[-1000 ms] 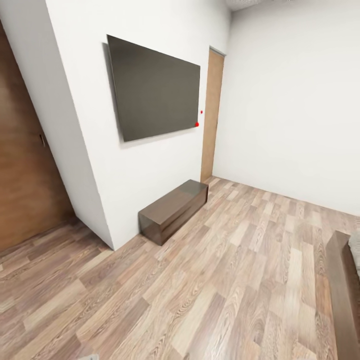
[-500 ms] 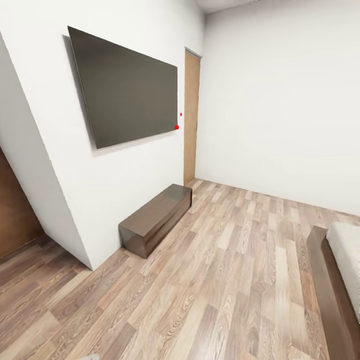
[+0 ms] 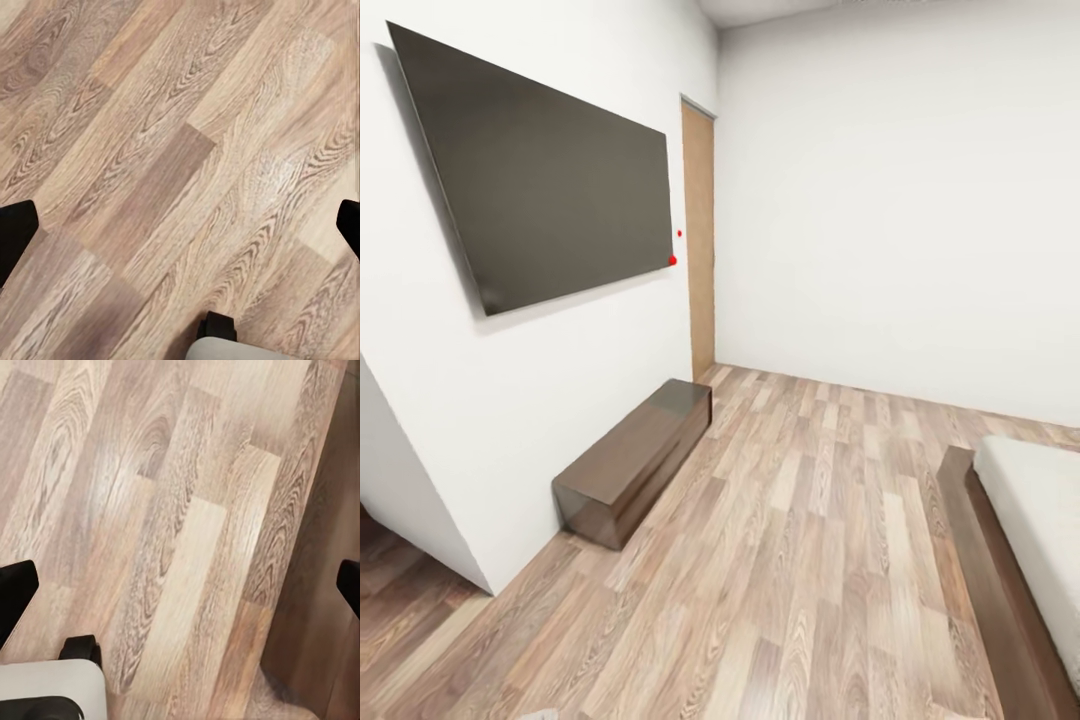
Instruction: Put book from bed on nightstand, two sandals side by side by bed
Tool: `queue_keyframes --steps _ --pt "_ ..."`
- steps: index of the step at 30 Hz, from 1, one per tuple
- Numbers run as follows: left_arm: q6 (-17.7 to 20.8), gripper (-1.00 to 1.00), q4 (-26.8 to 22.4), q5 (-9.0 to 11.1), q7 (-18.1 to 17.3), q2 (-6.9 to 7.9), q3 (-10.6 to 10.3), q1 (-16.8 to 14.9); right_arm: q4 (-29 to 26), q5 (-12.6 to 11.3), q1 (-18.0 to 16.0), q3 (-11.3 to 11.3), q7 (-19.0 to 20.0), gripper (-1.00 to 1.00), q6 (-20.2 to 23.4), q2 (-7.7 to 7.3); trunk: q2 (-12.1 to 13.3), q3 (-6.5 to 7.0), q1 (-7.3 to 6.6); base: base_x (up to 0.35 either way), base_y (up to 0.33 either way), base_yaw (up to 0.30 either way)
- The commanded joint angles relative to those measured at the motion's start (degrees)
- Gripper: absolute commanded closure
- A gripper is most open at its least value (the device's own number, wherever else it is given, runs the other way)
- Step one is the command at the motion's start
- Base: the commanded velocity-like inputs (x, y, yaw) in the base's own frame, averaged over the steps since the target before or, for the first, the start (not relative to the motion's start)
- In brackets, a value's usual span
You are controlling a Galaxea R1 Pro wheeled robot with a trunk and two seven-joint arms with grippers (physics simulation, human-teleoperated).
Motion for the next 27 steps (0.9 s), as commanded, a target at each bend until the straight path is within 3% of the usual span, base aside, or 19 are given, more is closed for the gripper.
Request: queue_keyframes --steps 1,27 --pt "-0.21 -1.00 0.06 0.05 0.09 0.00 0.05 -0.05 0.08 0.57 -0.08 -0.49 0.17 -1.00 -0.22 0.03 -0.11 -0.08 0.07 0.316 0.095 -0.259" --pt "-0.39 -1.00 0.06 0.03 0.09 0.00 0.01 -0.05 0.11 0.57 -0.08 -0.49 0.17 -1.00 -0.22 0.21 -0.11 0.96 0.07 0.318 0.095 -0.259"
